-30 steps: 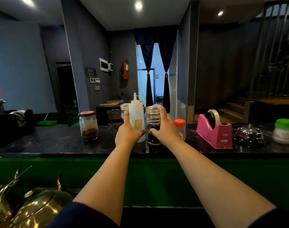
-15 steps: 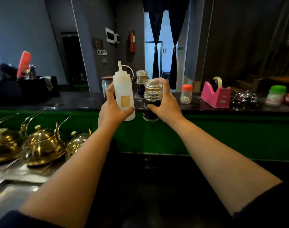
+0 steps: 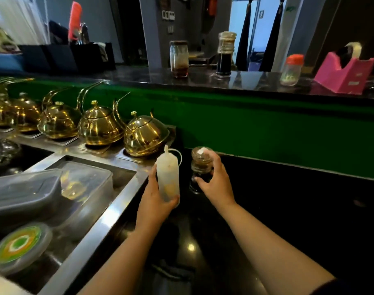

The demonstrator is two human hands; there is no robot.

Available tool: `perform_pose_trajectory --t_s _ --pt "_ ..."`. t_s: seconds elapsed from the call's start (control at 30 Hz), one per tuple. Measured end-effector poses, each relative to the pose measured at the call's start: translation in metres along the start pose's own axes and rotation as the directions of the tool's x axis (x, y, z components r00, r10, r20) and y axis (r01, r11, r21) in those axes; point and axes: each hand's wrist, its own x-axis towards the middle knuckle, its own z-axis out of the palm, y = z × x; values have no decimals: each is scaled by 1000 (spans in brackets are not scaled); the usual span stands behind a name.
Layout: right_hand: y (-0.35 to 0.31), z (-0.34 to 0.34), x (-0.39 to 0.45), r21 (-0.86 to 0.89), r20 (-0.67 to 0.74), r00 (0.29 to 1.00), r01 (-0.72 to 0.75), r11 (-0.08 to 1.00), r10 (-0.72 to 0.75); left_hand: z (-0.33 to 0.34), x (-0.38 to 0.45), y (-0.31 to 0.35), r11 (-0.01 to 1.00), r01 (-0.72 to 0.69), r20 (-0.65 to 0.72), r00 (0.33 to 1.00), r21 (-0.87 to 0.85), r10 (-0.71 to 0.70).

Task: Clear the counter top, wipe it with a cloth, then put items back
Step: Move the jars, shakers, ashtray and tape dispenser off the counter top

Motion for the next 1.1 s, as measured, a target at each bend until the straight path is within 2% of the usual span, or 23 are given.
perform_pose_trajectory --t_s 0.13,0.33,0.5,0.67,0.8,0.97,1.1 --pt "32 36 -8 -13 95 995 -11 1000 12 26 -18 -37 991 134 4 991 7 -134" --pt "68 71 -3 -15 209 978 2 1000 1 57 -13 -61 978 210 -23 978 20 -209" --pt "80 85 9 29 202 979 4 1000 -10 71 -9 -69 957 288 -59 955 -35 -290" --pt "84 91 12 6 230 972 48 999 -48 79 -4 -73 952 304 -103 947 -28 -305" --pt "82 86 10 -2 267 963 44 999 -42 81 -8 -75 946 324 -99 941 -6 -323" --pt "67 53 3 22 315 949 -3 1000 -4 63 -16 -60 893 444 -49 896 78 -442" --pt "39 13 16 51 233 972 11 999 -23 27 -15 -25 937 337 -101 940 96 -327"
